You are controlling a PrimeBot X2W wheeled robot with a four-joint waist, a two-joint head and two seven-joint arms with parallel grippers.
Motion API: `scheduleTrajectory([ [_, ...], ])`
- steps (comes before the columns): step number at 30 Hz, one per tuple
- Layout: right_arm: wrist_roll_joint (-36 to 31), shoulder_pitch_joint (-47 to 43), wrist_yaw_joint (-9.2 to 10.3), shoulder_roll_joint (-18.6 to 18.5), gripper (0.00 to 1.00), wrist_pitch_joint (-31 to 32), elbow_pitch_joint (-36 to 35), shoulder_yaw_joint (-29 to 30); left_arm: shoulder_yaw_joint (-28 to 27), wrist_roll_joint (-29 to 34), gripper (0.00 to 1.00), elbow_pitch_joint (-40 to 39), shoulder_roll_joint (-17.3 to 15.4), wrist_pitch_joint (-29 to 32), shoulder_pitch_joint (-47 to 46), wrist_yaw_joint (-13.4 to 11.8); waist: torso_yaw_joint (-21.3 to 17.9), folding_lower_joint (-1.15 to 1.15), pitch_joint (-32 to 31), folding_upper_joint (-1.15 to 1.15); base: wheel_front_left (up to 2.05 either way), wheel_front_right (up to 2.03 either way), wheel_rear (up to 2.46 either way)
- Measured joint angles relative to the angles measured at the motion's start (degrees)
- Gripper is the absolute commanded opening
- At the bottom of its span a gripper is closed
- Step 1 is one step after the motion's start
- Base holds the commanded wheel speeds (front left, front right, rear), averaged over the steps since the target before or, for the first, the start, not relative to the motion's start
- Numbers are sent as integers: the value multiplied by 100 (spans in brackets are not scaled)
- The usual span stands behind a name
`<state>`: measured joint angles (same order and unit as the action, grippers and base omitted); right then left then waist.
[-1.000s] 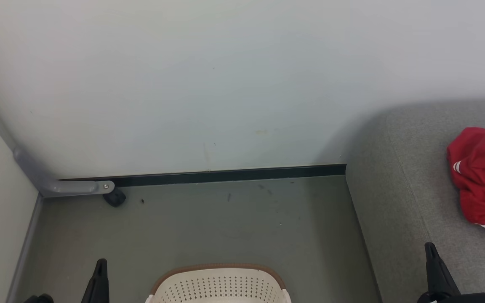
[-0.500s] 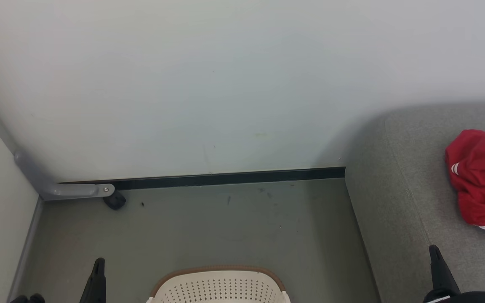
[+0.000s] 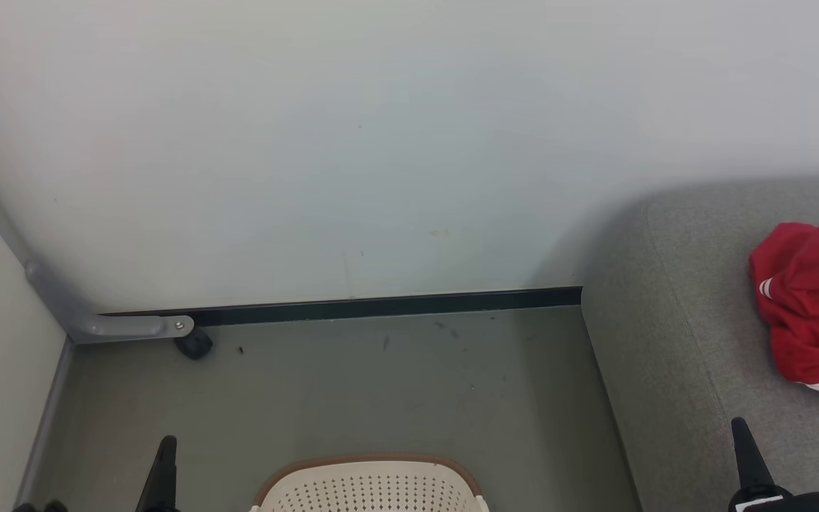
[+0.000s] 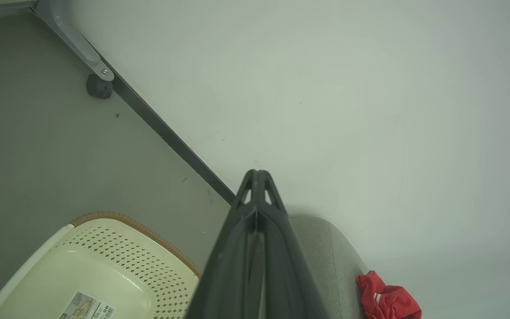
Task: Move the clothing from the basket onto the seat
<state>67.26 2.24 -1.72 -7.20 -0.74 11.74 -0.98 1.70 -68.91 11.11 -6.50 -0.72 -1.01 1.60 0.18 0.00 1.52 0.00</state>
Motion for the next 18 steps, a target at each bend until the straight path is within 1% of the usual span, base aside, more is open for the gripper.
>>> scheduleTrajectory([
  [8,566,79,-116,104,0,172,135,196,-159,-543,0,144,102,170,-43,131,-4,0,-33,0,0,0,0],
  [11,682,82,-141,134,0,199,156,245,-191,-651,0,164,123,212,-103,152,-5,0,-40,0,0,0,0],
  [18,1179,124,-236,219,0,346,254,417,-333,-1070,0,283,187,355,-131,249,-9,0,-69,0,0,0,0],
])
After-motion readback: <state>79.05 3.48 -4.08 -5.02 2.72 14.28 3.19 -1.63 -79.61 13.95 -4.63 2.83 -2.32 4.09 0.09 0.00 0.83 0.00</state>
